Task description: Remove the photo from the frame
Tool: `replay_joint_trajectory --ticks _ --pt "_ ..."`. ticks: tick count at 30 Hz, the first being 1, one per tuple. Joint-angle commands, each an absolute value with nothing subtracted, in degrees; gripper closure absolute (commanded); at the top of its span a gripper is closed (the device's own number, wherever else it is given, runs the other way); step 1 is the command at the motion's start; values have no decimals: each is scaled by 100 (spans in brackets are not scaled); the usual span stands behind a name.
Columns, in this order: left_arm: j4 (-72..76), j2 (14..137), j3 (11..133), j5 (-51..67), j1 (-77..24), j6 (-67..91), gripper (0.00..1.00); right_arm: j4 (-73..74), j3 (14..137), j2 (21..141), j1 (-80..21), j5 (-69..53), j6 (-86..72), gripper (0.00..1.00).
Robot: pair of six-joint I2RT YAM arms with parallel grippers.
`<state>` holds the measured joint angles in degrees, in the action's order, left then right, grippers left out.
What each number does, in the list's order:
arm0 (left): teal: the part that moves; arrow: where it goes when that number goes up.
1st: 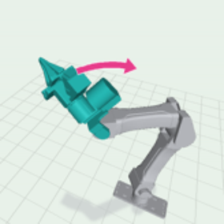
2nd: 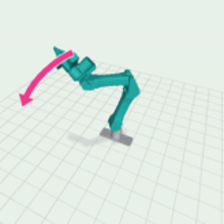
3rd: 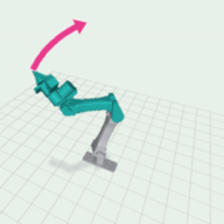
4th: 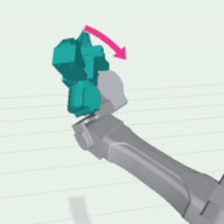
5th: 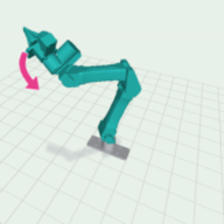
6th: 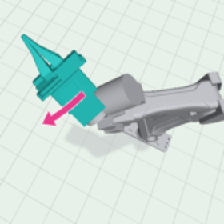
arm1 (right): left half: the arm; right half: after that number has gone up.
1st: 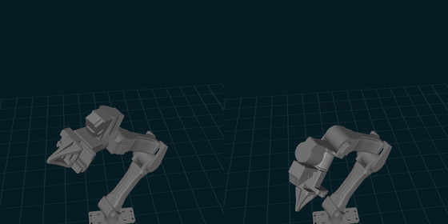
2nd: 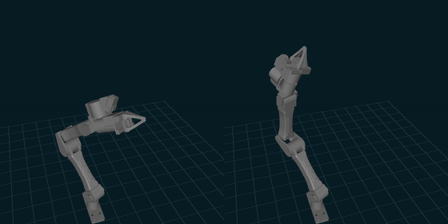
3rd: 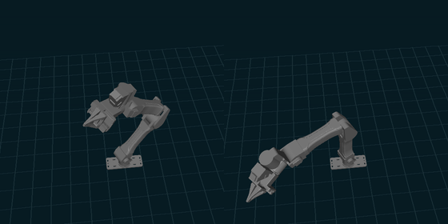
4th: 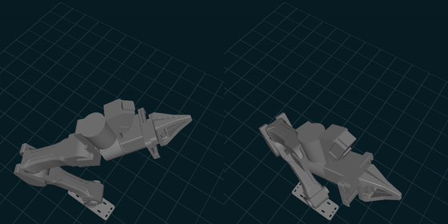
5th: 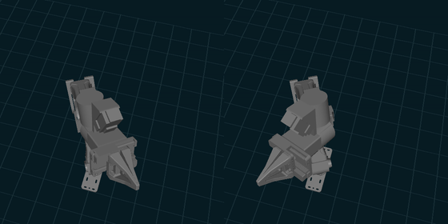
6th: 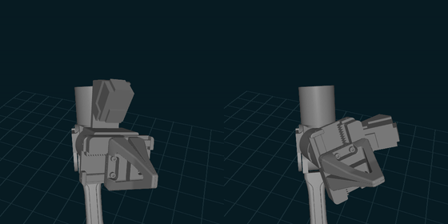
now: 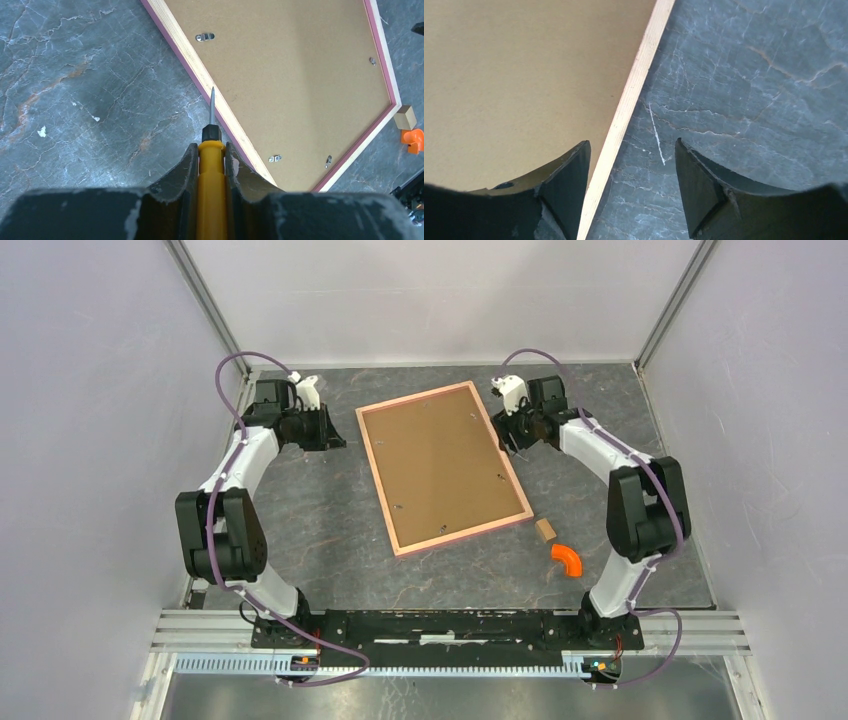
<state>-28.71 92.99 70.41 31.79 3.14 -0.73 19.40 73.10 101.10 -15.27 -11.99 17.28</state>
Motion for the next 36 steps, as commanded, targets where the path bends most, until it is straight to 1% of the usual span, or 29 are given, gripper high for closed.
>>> replay_joint_trajectory --ticks 1,4,10,13,19,25,31,34,36 --pt "-2851 9081 7098 3284 321 -361 98 1742 7544 10512 -1383 -1486 1277 34" --pt "-2973 9140 7205 3135 333 -498 98 1708 7526 10705 -1367 -1652 1212 37" --pt "-2979 9188 7205 2932 573 -598 97 1637 7383 10966 -1370 -1842 1039 38" --pt "-3023 9419 7234 3252 950 -571 97 1523 7185 11018 -1369 -2037 897 39" --pt "-3045 9980 7267 3851 1693 -546 97 1470 6843 11067 -1376 -2678 650 48" --pt "-3320 10575 7428 4335 2353 -736 97 1283 6327 10737 -1384 -3078 492 49" --pt "-3316 10866 7241 4402 2847 -954 95 1354 6163 10530 -1380 -3225 578 49" --pt "-3325 10989 7163 4380 3072 -1120 92 1379 6182 10502 -1383 -3203 623 50" --pt "-3359 11074 7090 4370 3188 -1270 84 1388 6200 10486 -1383 -3164 648 50"
